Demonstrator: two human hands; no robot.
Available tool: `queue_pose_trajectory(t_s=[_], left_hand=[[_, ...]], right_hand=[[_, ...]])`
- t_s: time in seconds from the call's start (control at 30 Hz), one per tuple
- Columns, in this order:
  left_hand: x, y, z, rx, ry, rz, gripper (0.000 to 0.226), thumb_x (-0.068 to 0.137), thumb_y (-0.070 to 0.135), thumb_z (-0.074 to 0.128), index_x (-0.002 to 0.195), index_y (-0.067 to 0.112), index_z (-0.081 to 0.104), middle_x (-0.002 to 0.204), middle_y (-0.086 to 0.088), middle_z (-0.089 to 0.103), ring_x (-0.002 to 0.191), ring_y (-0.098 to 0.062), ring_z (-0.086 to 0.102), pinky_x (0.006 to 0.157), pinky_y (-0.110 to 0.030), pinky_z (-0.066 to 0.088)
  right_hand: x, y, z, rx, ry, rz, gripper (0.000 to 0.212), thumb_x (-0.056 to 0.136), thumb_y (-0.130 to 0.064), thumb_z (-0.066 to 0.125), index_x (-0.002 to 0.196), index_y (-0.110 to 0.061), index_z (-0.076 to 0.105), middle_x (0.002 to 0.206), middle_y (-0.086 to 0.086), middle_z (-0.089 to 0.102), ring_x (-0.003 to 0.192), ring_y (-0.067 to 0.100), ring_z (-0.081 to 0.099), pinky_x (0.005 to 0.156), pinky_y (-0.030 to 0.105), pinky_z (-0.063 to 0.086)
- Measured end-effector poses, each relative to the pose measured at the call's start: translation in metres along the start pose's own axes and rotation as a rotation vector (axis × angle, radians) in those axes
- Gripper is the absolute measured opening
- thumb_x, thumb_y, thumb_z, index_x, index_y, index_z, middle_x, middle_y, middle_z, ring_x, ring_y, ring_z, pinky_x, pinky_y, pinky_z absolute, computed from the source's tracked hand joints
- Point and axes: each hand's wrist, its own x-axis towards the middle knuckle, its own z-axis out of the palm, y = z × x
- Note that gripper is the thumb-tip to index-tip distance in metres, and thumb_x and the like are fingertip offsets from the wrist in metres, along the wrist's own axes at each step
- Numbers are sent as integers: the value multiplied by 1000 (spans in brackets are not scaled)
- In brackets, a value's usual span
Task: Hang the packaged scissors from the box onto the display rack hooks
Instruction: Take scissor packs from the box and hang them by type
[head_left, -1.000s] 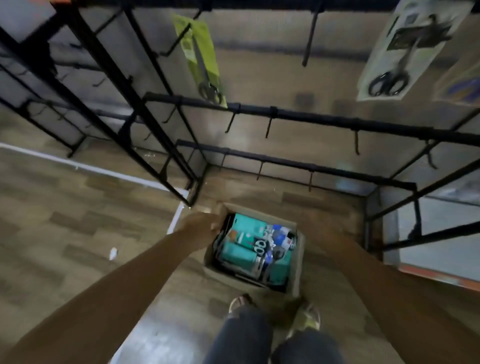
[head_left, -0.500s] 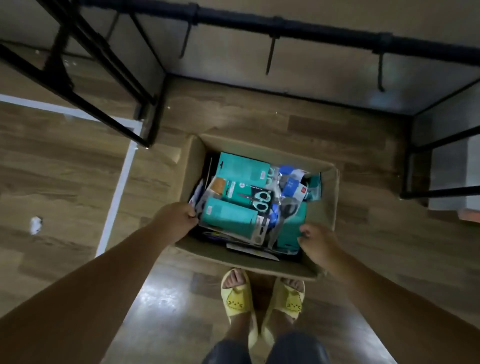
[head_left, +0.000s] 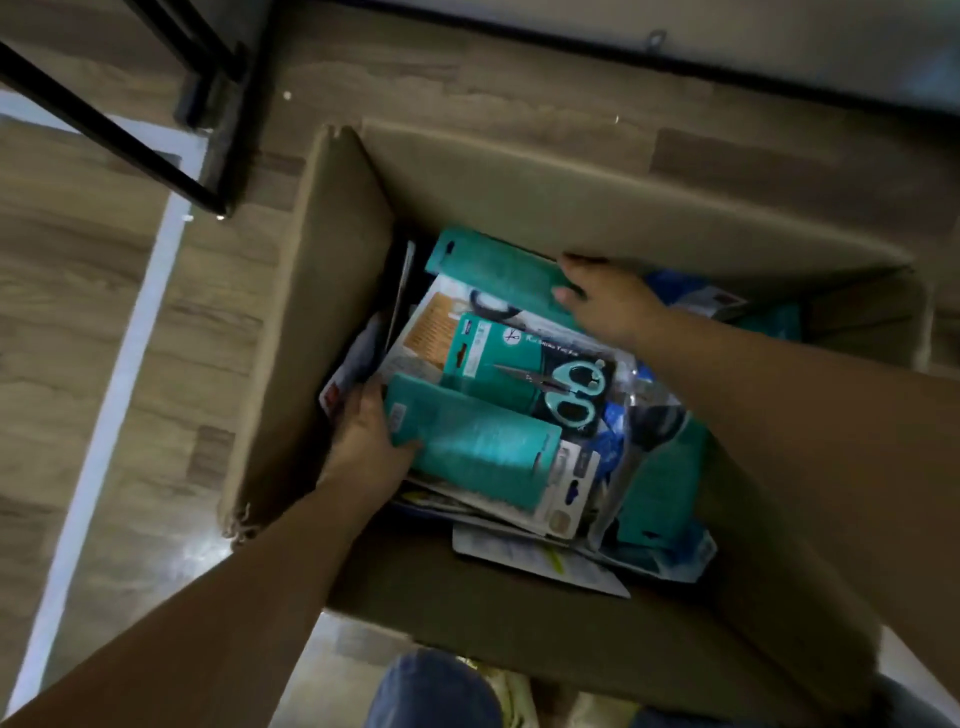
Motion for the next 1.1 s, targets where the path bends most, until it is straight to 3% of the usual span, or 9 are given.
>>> queue_pose_trajectory(t_s=[0.23, 0.37, 0.5, 0.6, 0.7, 0.87, 0.93, 1.03, 1.1], left_hand=[[1, -7, -2, -58, 10, 2, 73, 75, 4, 74, 138, 7, 38, 142, -14, 38, 131, -28, 37, 108, -34, 32], [0, -12, -5, -72, -25, -49, 64, 80, 3, 65, 138, 11, 39, 142, -13, 39, 128, -27, 42, 107, -39, 37], [-3, -16, -6, -106, -52, -84, 71, 80, -1, 66, 141, 17, 36, 145, -9, 37, 131, -25, 38, 102, -31, 35], [-4, -17, -5, -170, -59, -104, 68, 81, -2, 65, 141, 15, 37, 145, -11, 37, 132, -26, 36, 102, -28, 33], [-1, -18, -1, -189, -57, -124, 67, 80, -3, 65, 139, 11, 38, 143, -13, 38, 131, -28, 38, 108, -37, 35], [1, -17, 3, -215, -40, -154, 68, 75, -6, 65, 136, 8, 39, 135, -18, 45, 123, -32, 45, 103, -46, 40], [1, -17, 3, -216, -42, -163, 70, 76, -5, 65, 138, 9, 36, 136, -17, 44, 124, -32, 45, 104, -46, 40], [-1, -17, 3, -211, -51, -193, 79, 77, -2, 68, 144, 14, 28, 142, -12, 39, 128, -28, 41, 107, -43, 37], [-2, -17, 1, -221, -61, -212, 81, 77, -1, 69, 145, 16, 27, 143, -11, 39, 128, -27, 41, 107, -42, 38]], right_hand=[[-2, 1, 13, -37, -109, 133, 92, 63, -49, 81, 139, -18, 40, 143, 12, 29, 131, 31, 31, 106, 40, 33], [-8, -7, 3, 135, -147, 153, 74, 60, -25, 87, 120, -14, 45, 121, 8, 46, 110, 24, 44, 89, 34, 41], [-14, -11, -8, 404, -434, 190, 37, 64, -4, 82, 94, -12, 61, 100, 4, 64, 105, 26, 59, 94, 37, 45], [-22, -5, -15, 481, -704, 360, 37, 76, -11, 71, 113, -7, 62, 117, 9, 64, 120, 27, 53, 105, 39, 37], [-38, 10, -13, 735, -855, 565, 51, 69, -15, 70, 118, -4, 59, 113, 11, 67, 104, 26, 65, 94, 43, 49], [-61, 20, 8, 705, -746, 637, 95, 56, -14, 80, 141, -11, 39, 146, 6, 40, 137, 24, 32, 115, 45, 17], [-72, 19, 25, 666, -600, 604, 98, 57, -11, 84, 142, -13, 35, 149, 5, 36, 139, 23, 26, 111, 40, 20], [-86, 18, 42, 780, -403, 506, 62, 57, 7, 81, 114, -7, 61, 116, 7, 64, 100, 14, 62, 75, 21, 49], [-92, 15, 46, 805, -279, 470, 39, 55, 14, 79, 84, -10, 66, 87, 1, 68, 65, -2, 62, 50, 11, 46]])
